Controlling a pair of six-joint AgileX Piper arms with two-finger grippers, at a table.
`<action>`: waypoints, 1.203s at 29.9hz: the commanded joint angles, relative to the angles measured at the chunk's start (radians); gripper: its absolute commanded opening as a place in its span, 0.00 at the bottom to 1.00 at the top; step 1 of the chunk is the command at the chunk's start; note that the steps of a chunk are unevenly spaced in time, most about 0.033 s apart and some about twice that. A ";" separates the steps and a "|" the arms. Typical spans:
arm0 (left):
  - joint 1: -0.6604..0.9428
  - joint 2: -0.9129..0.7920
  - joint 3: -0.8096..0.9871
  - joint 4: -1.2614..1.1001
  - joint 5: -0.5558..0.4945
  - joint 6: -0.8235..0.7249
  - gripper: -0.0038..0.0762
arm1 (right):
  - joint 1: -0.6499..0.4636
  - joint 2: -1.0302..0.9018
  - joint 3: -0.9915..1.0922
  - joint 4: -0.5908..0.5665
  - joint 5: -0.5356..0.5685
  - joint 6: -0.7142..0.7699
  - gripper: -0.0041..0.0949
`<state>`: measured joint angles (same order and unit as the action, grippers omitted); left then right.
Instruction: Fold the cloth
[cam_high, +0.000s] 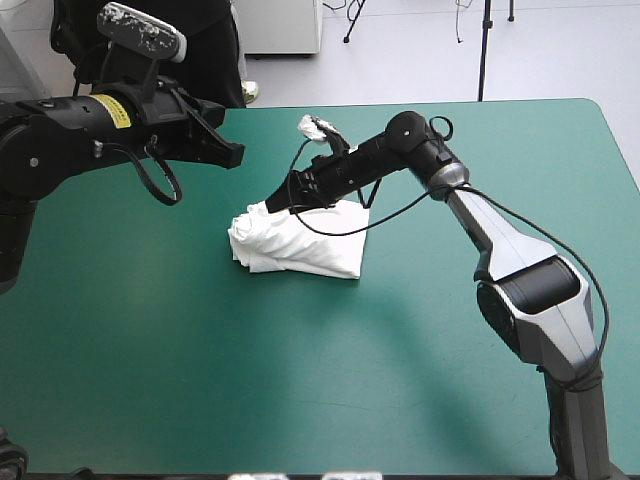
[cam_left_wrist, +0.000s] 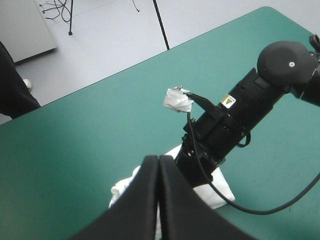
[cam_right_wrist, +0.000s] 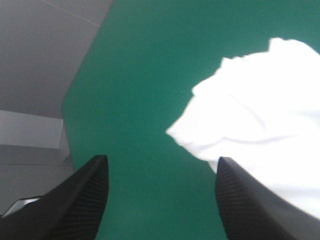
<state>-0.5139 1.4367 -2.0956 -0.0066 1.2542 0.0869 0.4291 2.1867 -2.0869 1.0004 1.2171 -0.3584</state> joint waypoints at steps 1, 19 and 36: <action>-0.001 -0.047 -0.025 -0.004 0.034 -0.011 0.04 | -0.035 -0.112 -0.032 -0.082 0.031 0.060 0.64; -0.001 -0.085 -0.025 0.007 0.034 -0.016 0.04 | -0.200 -0.422 0.285 -0.570 0.015 0.250 0.68; -0.001 -0.085 -0.025 -0.004 0.034 -0.016 0.04 | -0.197 -0.199 0.436 -0.172 -0.225 0.034 0.73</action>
<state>-0.5139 1.3791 -2.0956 0.0000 1.2542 0.0836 0.2344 1.9993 -1.6309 0.7321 1.0079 -0.2808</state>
